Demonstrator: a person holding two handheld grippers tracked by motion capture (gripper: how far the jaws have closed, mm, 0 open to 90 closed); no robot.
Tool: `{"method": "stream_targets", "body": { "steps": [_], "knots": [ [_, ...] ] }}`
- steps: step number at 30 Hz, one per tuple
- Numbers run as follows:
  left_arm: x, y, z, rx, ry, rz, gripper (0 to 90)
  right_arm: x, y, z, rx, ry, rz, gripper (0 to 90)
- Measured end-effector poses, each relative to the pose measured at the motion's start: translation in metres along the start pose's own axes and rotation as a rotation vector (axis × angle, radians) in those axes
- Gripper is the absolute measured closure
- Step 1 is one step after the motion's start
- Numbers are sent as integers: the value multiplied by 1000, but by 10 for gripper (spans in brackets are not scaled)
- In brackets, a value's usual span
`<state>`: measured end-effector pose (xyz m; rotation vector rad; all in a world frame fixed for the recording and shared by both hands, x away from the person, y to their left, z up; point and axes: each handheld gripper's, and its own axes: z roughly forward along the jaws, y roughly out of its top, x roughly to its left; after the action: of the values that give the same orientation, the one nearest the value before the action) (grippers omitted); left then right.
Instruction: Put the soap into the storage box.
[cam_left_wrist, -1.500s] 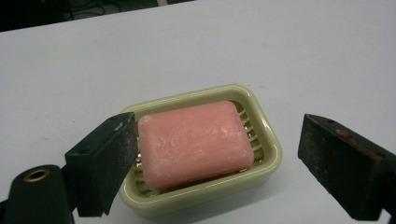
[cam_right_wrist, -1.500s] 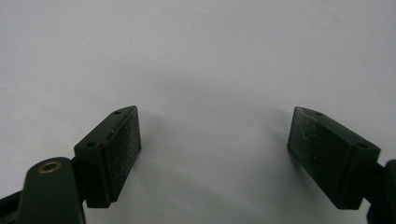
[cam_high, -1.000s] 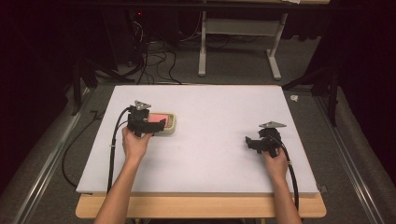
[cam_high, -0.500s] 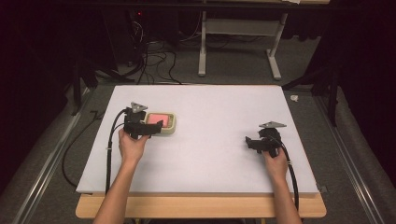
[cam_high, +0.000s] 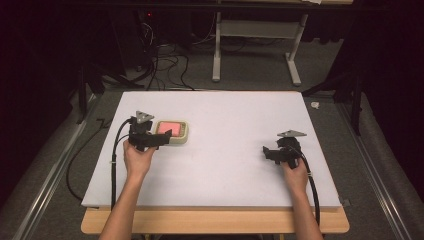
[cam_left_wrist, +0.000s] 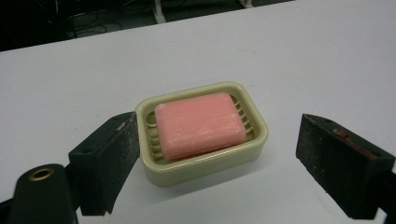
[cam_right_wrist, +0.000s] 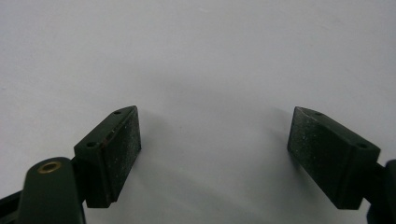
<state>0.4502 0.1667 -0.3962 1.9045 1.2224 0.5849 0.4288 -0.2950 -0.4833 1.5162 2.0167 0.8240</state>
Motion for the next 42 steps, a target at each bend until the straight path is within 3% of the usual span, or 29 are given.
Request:
{"method": "stream_targets", "body": {
  "steps": [31, 42],
  "knots": [
    [10, -17, -21, -6, -7, -24, 143, 0, 0, 0, 1, 0, 1, 182],
    [5, -18, -26, -3, -14, -2, 144, 0, 0, 0, 0, 0, 0, 182]
  ]
}}
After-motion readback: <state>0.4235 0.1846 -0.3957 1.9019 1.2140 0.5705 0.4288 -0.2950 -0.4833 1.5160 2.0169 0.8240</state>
